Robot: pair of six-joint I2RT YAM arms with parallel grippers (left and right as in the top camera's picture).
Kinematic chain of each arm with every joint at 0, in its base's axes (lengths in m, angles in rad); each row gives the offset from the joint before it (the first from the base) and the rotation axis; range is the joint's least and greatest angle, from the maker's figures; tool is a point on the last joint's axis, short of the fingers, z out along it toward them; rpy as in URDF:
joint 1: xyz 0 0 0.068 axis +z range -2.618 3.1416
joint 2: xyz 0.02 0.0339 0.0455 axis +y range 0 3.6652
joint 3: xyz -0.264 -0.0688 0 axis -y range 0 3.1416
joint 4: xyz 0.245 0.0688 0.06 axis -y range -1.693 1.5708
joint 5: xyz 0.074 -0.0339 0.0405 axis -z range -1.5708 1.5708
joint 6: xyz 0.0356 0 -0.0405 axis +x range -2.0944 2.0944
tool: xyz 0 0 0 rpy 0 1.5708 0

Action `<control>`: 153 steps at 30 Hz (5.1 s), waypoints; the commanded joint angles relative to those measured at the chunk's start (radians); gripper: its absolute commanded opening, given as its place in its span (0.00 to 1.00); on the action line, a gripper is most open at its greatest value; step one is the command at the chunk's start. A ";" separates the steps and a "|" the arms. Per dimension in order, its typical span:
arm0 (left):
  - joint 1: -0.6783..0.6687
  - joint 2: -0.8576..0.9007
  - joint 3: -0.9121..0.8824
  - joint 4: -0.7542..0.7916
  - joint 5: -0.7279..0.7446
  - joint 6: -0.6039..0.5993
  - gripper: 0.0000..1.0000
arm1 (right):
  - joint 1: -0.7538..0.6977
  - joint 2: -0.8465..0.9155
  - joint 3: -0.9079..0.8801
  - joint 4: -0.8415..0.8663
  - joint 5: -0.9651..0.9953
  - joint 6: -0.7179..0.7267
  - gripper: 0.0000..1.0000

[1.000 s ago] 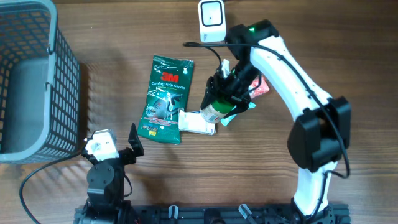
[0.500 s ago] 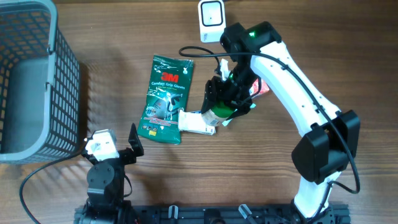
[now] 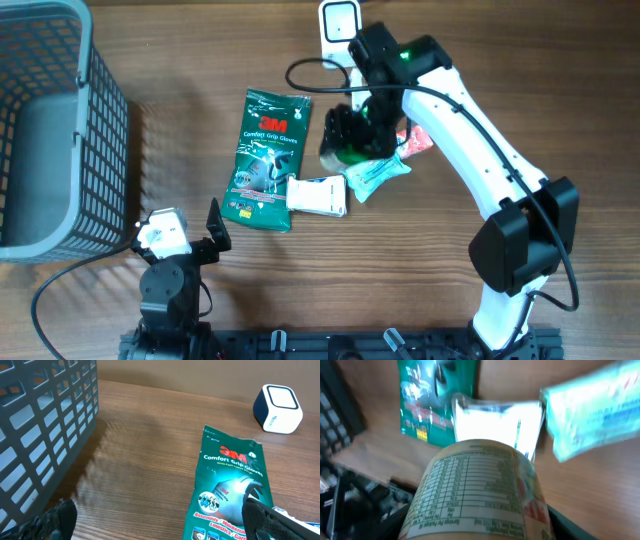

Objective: Scan the item barcode
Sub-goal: 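Lift the jar and hold it up to the scanner, then carry the jar to the right table edge and release it, then reach the right gripper to the red Kleenex pack and grasp it, then lift the red pack and hold it in front of the scanner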

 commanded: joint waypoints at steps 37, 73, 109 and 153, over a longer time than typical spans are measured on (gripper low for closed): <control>-0.004 0.000 -0.006 0.003 0.005 -0.017 1.00 | -0.046 0.204 0.012 1.325 0.866 0.055 0.65; -0.004 0.000 -0.006 0.003 0.005 -0.017 1.00 | -1.224 0.288 0.082 0.321 0.343 0.039 0.99; -0.004 0.000 -0.006 0.003 0.005 -0.017 1.00 | -0.511 0.062 -0.385 0.397 -0.009 -0.093 0.80; -0.004 0.000 -0.006 0.003 0.005 -0.017 1.00 | -0.512 -0.250 -0.547 -0.262 -0.148 0.315 0.04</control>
